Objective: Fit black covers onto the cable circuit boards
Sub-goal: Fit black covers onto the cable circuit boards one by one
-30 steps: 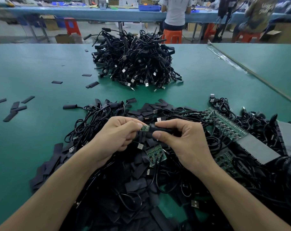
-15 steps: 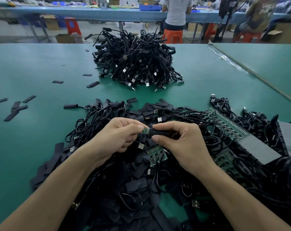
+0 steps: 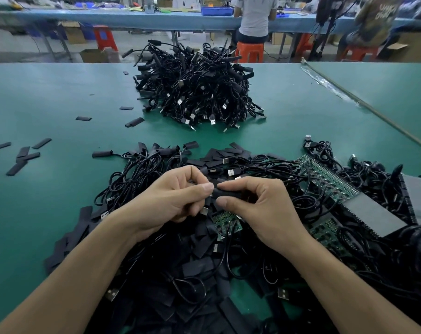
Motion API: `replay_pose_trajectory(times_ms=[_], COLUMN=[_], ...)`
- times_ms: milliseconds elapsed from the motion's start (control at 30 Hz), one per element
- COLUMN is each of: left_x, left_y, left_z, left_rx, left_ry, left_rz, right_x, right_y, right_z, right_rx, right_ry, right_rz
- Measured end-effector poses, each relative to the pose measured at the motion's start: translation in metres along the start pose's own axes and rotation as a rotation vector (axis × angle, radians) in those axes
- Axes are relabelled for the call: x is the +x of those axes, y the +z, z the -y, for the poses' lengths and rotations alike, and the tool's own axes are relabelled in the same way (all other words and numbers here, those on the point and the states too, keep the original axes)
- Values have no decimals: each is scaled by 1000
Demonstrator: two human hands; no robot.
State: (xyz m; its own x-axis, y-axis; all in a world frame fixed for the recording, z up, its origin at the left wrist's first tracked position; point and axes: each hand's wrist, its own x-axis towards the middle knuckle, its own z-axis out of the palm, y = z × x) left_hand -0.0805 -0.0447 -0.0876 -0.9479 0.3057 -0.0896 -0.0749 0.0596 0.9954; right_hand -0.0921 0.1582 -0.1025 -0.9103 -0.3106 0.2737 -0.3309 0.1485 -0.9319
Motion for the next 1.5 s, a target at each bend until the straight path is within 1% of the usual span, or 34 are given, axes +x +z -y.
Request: replay_pose_trajectory(times_ms=[133,200,333,433,500,633,767,1133,1333,1500], left_x=[-1,-1,0,1,1,2,2,1,1,0], left_y=[1,3,6,5,6,8,9,11,11,12], left_z=[-2,-3,-5,-6,-5,-2,-2,-3,-2,-3], left_rx=[49,59,28,20,19,113,150,166,150,122], left_ry=[-21,-33,-6,0,3,38,17,-25,-48,-58], left_rz=[-10,-27,-137,-199,-229,-288,-255,-202,-161,-147], right_x=[0,0,1,2,2,0,-2,-1,-2,-1], right_y=[-1,-1,-2,-2,-2,-2,-1,-1,1,1], right_z=[-1,-1,-2,-1,-1,-3,-2,-2,-2,-3], right_rx=[-34,-35,-22,-25,-37,-127,-170,-234,-220,-248], right_ry=[8,-14,2,7,10,17,-8,-86,-93,-100], right_rz=[12,-25,-130,-172,-176,-148,-109,-132,-56,-84])
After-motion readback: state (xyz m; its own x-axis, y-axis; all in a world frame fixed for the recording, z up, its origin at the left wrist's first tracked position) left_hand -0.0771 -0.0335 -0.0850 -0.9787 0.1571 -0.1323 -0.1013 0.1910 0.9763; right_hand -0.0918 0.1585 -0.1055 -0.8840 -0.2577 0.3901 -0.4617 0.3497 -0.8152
